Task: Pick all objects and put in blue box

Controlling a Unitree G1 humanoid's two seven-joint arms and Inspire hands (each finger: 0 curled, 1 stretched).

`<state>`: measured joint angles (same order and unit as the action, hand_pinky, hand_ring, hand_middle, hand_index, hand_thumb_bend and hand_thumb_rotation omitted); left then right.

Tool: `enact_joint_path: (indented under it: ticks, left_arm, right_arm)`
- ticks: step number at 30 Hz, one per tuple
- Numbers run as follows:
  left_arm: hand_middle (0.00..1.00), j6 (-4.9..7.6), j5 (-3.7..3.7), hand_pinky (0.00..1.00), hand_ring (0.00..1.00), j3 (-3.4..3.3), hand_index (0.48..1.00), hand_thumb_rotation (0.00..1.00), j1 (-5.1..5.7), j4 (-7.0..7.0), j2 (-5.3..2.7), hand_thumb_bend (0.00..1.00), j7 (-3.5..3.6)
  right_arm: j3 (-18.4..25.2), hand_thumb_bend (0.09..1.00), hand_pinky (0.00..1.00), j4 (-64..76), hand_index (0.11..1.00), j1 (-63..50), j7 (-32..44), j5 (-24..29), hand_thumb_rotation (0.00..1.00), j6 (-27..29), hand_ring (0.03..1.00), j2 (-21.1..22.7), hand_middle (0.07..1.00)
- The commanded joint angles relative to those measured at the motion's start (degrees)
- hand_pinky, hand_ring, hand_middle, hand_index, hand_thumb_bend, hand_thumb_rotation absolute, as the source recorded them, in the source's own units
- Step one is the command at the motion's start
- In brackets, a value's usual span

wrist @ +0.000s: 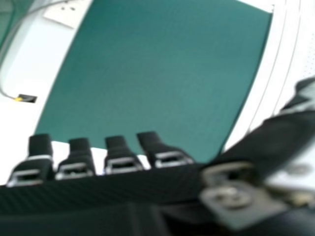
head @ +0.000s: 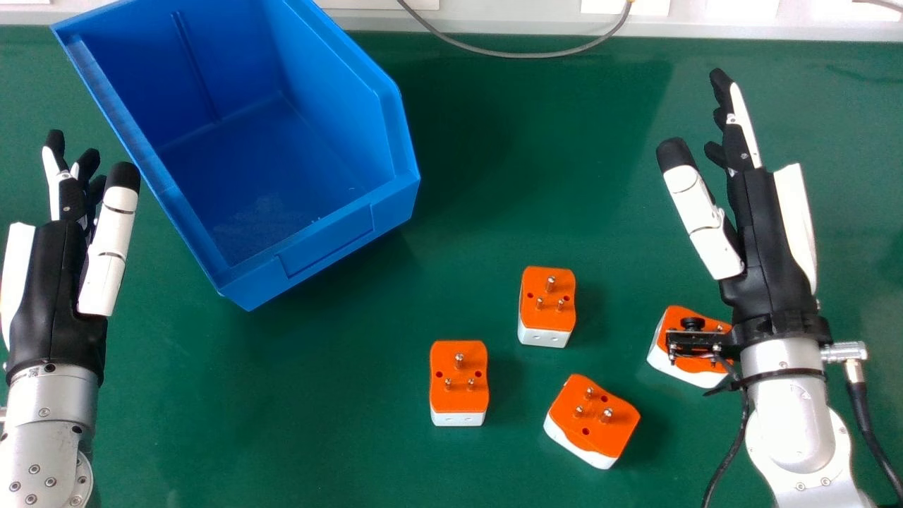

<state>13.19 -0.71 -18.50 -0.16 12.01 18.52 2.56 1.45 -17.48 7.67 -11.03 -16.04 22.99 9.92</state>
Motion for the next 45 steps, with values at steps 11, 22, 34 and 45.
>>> enact_joint_path:
  ticks: [11, 22, 34, 45]
  left_arm:
    - [0.99, 2.31, 0.47, 0.91, 0.97, 0.20, 0.996, 0.95, -2.56, 1.81, 1.00, 0.61, -0.50]
    - [0.99, 3.89, -1.22, 0.92, 0.97, -0.12, 0.992, 0.90, -0.17, 0.84, -0.86, 0.61, -0.29]
    - [1.00, 3.92, -2.15, 0.95, 0.98, -0.08, 1.000, 0.91, 0.24, 0.22, -0.92, 0.63, 1.27]
    - [1.00, 2.06, -1.20, 0.97, 0.99, -0.32, 0.999, 0.91, 0.30, -0.58, 0.12, 0.59, 0.77]
  right_arm:
    - [0.7, 0.365, 0.89, -0.3, 0.945, 2.3, -1.2, 0.1, 0.94, 1.2, 0.960, 0.8, 0.964]
    - [0.3, 0.337, 0.87, -1.6, 0.938, 3.9, -0.3, -0.6, 0.91, 0.9, 0.957, 2.0, 0.960]
    - [-1.6, 0.374, 0.86, 10.0, 0.942, 1.9, 4.9, -10.3, 0.81, -16.8, 0.951, 7.8, 0.955]
    - [-8.3, 0.509, 0.88, 30.8, 0.953, 3.8, 34.5, -22.5, 0.58, -49.8, 0.937, 18.1, 0.965]
